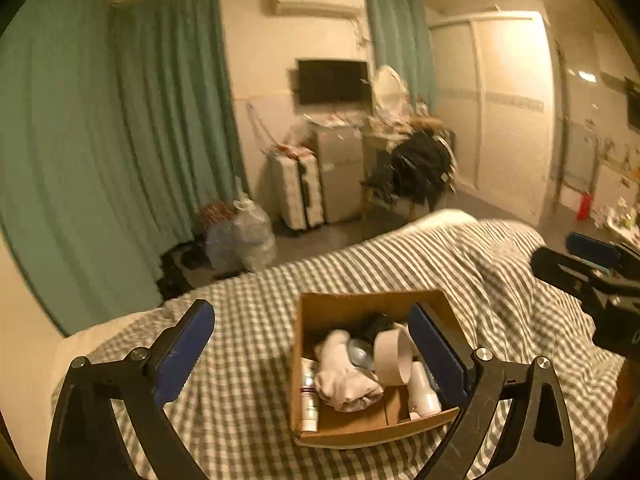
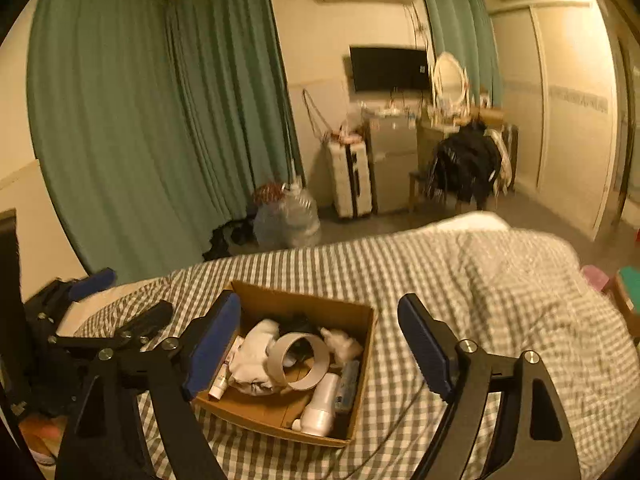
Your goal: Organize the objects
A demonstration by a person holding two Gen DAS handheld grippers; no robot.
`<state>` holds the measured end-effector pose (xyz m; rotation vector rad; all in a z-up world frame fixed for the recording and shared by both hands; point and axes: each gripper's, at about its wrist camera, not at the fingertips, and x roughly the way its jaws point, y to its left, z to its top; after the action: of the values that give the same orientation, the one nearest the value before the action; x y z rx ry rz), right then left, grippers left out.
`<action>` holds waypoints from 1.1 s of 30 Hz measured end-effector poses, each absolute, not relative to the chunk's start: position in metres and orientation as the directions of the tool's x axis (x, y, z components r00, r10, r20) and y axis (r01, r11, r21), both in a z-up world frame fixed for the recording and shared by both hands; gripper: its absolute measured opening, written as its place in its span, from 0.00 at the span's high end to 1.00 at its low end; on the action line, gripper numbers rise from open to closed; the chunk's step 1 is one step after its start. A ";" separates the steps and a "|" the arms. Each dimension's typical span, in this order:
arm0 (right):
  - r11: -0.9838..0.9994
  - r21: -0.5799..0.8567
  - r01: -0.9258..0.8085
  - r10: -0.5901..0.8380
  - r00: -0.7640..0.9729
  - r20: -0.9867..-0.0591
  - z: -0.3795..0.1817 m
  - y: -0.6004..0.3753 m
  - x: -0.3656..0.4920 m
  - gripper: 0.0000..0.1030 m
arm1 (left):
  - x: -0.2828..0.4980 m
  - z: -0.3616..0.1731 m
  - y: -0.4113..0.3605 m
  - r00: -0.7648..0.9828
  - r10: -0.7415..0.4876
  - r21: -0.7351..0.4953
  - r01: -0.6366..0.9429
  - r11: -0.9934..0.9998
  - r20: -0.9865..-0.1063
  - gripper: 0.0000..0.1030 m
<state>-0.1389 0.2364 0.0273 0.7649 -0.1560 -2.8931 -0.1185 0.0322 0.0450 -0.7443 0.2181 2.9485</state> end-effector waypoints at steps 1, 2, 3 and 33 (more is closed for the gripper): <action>-0.987 0.120 0.109 -0.153 -0.868 -0.471 0.031 0.235 -0.131 0.21 | -0.110 0.049 0.028 -0.887 0.047 0.107 -0.108 -0.988 -0.459 0.02; -0.989 0.103 0.110 -0.146 -0.877 -0.458 0.035 0.233 -0.122 0.20 | -0.102 0.052 0.025 -0.897 0.045 0.095 -0.096 -0.991 -0.441 0.01; -0.989 0.089 0.116 -0.143 -0.884 -0.445 0.038 0.232 -0.115 0.17 | -0.095 0.054 0.022 -0.904 0.040 0.083 -0.083 -0.993 -0.426 0.00; -0.998 0.005 0.069 -0.064 -0.893 -0.445 -0.052 0.222 -0.090 0.03 | -0.054 -0.029 0.025 -0.897 -0.125 0.165 0.059 -0.985 -0.423 0.00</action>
<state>-0.0898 0.2219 -0.0517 0.7033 0.0177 -2.9914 -0.0544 0.0249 -0.0293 -0.7176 0.2394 3.1466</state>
